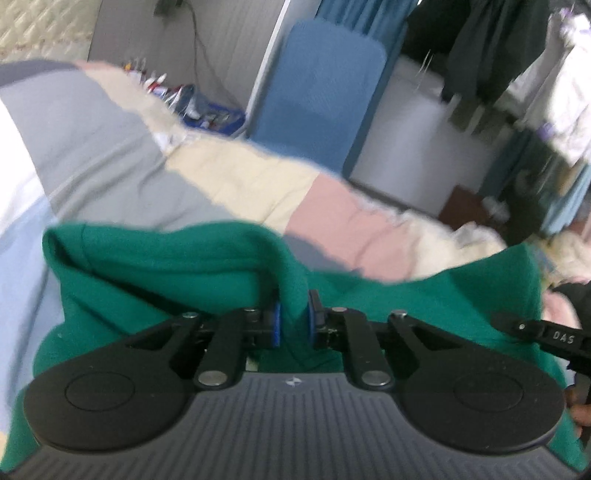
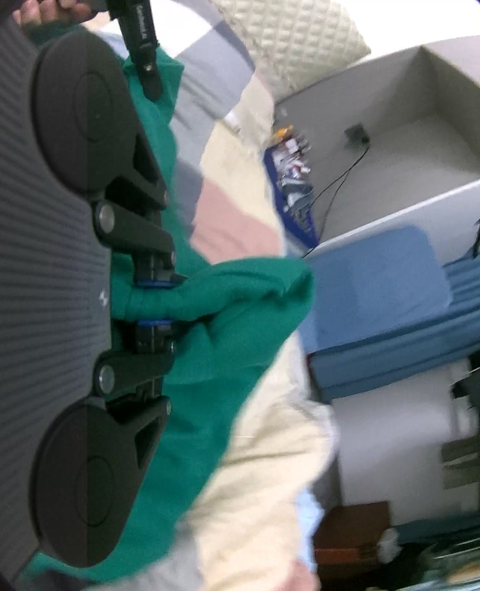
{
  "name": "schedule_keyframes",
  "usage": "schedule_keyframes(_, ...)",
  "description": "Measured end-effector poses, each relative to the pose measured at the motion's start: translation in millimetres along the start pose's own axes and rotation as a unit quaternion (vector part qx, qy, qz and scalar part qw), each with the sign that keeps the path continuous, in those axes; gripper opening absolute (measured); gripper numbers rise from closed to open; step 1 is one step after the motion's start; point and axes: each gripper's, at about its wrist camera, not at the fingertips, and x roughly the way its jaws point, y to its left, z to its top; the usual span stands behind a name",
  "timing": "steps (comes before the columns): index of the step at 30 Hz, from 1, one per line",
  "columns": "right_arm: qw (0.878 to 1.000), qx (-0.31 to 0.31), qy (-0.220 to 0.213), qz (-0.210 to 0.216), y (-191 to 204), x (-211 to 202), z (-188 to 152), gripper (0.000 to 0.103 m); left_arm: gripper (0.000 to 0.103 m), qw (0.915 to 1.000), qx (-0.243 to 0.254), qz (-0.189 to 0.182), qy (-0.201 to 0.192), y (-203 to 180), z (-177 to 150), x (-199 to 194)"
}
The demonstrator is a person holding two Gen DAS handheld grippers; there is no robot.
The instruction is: Fold large clothes
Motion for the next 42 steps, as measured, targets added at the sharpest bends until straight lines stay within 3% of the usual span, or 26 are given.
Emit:
schedule_keyframes(6,0.999,-0.025,0.030,-0.005,-3,21,-22,0.020,0.020,0.9998,0.014,0.002,0.015,7,-10,10)
schedule_keyframes(8,0.999,-0.024,0.024,-0.007,0,14,-20,0.022,0.035,0.9996,0.024,0.006,0.016,2,-10,1)
schedule_keyframes(9,0.999,-0.026,0.020,-0.008,1,8,-20,0.024,0.057,0.9994,0.027,0.010,0.019,0,-11,-4)
schedule_keyframes(10,0.999,-0.029,0.019,-0.010,4,3,-19,0.028,0.066,0.9994,0.028,0.011,0.019,-4,-11,-11)
schedule_keyframes(12,0.999,-0.033,0.021,-0.013,9,-7,-20,0.046,0.066,0.9994,0.034,-0.001,0.010,-9,-15,-31)
schedule_keyframes(13,0.999,-0.035,0.020,-0.012,13,-14,-21,0.062,0.066,0.9992,0.038,-0.007,0.010,-12,-18,-39)
schedule_keyframes(14,0.999,-0.037,0.013,-0.010,15,-23,-23,0.067,0.066,0.9990,0.043,-0.008,0.009,-16,-21,-48)
schedule_keyframes(19,0.999,-0.036,-0.016,0.003,26,-72,-32,0.066,0.066,0.9983,0.051,-0.027,0.007,-39,-48,-93)
schedule_keyframes(23,0.996,-0.076,-0.038,0.014,41,-117,-47,0.066,0.066,0.9970,0.060,-0.047,0.015,-58,-74,-120)
schedule_keyframes(27,0.995,-0.097,-0.031,0.026,49,-148,-63,0.062,0.066,0.9959,0.064,-0.055,0.031,-66,-101,-132)
schedule_keyframes(29,0.995,-0.099,-0.001,0.031,49,-150,-73,0.056,0.066,0.9949,0.073,-0.056,0.042,-66,-113,-132)
schedule_keyframes(36,0.994,-0.088,0.058,0.043,42,-125,-106,0.056,0.066,0.9929,0.087,-0.043,0.069,-57,-137,-114)
schedule_keyframes(42,0.994,-0.084,0.064,0.040,41,-117,-112,0.056,0.066,0.9924,0.081,-0.051,0.077,-52,-135,-119)
